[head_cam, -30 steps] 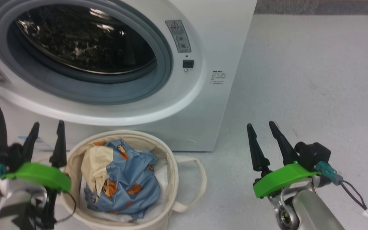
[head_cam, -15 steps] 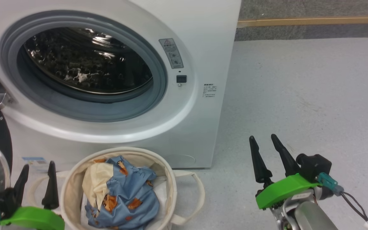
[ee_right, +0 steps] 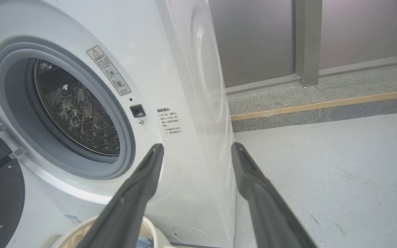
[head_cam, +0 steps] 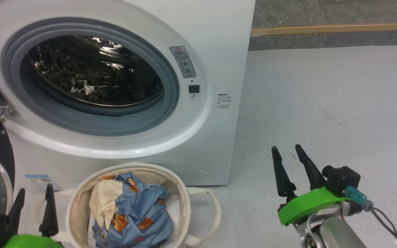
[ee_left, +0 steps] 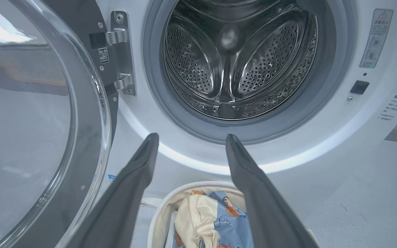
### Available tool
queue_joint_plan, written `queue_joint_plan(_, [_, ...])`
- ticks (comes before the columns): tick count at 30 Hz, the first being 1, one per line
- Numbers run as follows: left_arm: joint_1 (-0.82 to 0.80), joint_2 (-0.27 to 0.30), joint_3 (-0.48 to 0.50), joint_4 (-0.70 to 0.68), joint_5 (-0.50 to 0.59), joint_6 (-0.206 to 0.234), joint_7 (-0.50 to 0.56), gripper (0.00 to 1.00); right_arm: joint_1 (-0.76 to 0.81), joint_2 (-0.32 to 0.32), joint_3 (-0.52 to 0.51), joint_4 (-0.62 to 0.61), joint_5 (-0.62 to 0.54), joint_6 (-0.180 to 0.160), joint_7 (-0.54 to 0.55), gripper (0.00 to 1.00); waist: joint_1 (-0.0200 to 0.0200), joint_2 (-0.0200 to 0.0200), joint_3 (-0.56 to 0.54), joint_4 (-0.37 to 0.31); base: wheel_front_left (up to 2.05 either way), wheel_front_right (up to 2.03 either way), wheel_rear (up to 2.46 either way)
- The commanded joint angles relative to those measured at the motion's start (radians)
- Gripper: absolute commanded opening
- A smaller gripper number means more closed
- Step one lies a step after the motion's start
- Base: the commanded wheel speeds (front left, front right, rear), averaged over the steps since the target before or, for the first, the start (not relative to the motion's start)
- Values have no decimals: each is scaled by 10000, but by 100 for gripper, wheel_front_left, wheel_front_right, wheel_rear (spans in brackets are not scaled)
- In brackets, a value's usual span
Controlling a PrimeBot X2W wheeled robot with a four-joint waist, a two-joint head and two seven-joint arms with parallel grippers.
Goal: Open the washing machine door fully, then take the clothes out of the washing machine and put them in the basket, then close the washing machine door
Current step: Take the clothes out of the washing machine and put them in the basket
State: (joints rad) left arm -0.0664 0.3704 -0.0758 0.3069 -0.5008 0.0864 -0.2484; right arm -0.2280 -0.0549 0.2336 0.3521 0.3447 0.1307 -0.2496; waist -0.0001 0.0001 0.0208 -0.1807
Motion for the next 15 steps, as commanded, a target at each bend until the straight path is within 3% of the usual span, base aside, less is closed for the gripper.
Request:
queue_joint_plan(1, [-295,389,495,-319,-76,-75,-66,100,-153,47,204,-269,-34,0,-122,100,1,-1,-10,29,0,0,0])
queue_joint_plan(15, [-429,544,336,-94,8,-217,-72,100,-173,47,195,-233,-52,0,-122,100,1,-1,76,-13,0,0,0])
